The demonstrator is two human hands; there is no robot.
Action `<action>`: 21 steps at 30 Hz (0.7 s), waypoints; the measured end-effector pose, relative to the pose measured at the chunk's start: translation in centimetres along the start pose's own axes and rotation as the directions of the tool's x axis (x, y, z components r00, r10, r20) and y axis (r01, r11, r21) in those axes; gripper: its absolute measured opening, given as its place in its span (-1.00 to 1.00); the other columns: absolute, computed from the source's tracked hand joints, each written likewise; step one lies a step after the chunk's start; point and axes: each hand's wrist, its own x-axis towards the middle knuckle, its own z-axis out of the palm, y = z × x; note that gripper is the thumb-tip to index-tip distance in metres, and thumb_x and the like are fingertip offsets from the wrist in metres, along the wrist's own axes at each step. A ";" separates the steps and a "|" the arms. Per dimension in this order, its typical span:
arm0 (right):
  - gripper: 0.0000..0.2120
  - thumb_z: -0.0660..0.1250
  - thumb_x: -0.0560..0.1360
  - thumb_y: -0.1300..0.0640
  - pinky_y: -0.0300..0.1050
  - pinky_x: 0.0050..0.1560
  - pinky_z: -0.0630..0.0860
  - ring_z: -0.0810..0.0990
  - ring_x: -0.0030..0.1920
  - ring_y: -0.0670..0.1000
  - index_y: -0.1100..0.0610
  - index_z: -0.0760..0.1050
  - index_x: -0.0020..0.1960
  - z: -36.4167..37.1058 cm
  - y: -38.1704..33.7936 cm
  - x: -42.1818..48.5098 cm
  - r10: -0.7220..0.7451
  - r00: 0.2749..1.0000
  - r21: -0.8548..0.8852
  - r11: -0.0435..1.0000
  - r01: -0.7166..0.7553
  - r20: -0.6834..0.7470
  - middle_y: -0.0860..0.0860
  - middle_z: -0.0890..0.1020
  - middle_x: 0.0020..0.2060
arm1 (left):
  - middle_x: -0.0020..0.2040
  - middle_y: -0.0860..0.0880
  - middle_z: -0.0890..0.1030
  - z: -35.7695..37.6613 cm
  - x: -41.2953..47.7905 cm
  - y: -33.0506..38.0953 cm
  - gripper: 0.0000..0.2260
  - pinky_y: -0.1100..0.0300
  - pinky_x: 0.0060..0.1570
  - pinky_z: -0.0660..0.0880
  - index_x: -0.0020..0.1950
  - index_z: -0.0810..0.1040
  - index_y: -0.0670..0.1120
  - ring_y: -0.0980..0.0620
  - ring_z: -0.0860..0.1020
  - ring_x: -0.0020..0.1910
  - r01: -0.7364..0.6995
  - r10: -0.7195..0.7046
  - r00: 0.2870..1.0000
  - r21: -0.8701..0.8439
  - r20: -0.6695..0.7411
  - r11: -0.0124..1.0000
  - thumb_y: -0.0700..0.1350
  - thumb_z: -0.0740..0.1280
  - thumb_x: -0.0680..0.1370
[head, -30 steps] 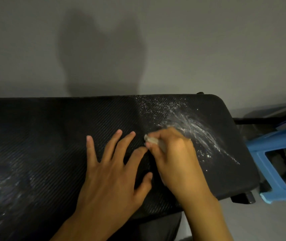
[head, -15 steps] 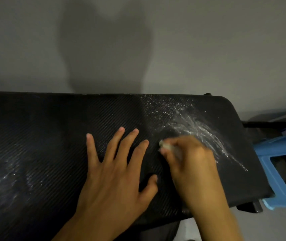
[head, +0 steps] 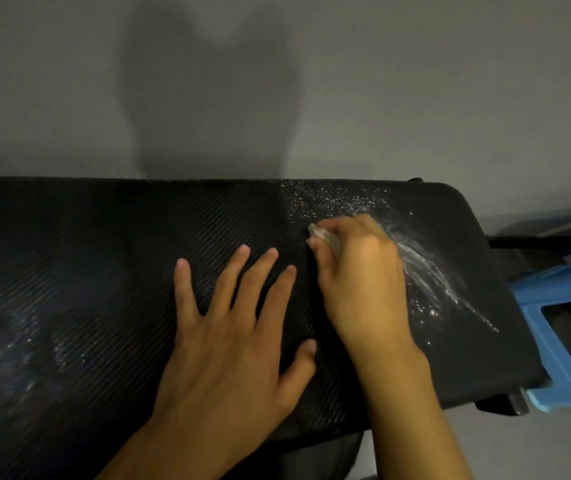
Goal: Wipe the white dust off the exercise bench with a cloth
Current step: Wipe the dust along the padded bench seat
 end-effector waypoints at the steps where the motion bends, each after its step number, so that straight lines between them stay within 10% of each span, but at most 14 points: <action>1: -0.81 0.32 0.61 0.02 0.11 -0.01 0.57 0.61 0.00 0.07 0.01 0.59 0.19 0.2 -0.2 0.2 -0.022 1.000 0.009 1.000 0.022 0.018 -0.05 0.56 0.05 | 0.58 -0.10 0.35 0.0 0.0 -0.1 -0.32 -0.53 0.44 0.07 0.54 0.41 -0.07 -0.15 0.24 0.61 0.001 -0.001 1.000 -0.004 0.001 1.000 0.29 0.18 0.53; 6: -0.87 0.42 0.53 -0.03 0.09 0.01 0.60 0.65 -0.01 -0.03 -0.10 0.61 0.08 -1.0 0.6 -3.0 -0.045 0.985 0.143 0.990 0.021 0.168 -0.16 0.60 0.00 | 0.58 -0.09 0.36 0.1 -0.1 -0.1 -0.30 -0.53 0.45 0.07 0.55 0.41 -0.09 -0.15 0.25 0.61 0.001 -0.001 1.000 -0.010 -0.010 1.000 0.30 0.18 0.52; 21: -0.86 0.39 0.56 0.01 0.02 0.03 0.56 0.60 0.00 -0.05 -0.06 0.62 0.10 -0.4 0.4 -1.9 0.013 0.999 0.084 0.996 -0.016 0.034 -0.15 0.59 0.00 | 0.59 -0.09 0.34 0.1 -0.1 -0.3 -0.30 -0.50 0.46 0.08 0.56 0.39 -0.11 -0.14 0.23 0.62 -0.017 0.017 1.000 -0.009 0.001 1.000 0.30 0.16 0.55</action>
